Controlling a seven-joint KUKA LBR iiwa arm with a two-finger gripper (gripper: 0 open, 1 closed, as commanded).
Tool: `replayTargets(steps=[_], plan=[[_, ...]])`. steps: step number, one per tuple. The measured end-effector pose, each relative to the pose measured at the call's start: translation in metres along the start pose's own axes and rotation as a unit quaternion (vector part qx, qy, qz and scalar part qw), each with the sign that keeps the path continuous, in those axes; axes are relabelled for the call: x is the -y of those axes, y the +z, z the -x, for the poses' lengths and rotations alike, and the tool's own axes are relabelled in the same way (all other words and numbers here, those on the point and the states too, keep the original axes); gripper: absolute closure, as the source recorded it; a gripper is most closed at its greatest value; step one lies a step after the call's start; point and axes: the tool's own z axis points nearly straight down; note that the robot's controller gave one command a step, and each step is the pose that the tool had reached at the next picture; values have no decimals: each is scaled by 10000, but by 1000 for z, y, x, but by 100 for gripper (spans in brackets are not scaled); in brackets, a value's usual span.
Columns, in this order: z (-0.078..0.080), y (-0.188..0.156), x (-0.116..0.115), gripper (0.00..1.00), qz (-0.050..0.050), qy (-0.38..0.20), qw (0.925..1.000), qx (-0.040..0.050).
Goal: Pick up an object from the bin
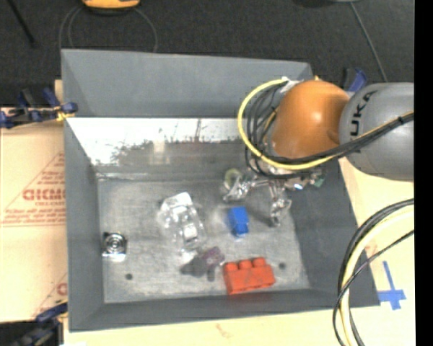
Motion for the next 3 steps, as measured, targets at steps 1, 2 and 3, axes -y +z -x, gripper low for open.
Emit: replayTargets(steps=[1,2,3], plan=[[9,-3,-36,0,16,602,9982,-9],[10,-5,-35,100,-1,617,9981,15],[3,-185,-30,100,-27,515,9987,-6]])
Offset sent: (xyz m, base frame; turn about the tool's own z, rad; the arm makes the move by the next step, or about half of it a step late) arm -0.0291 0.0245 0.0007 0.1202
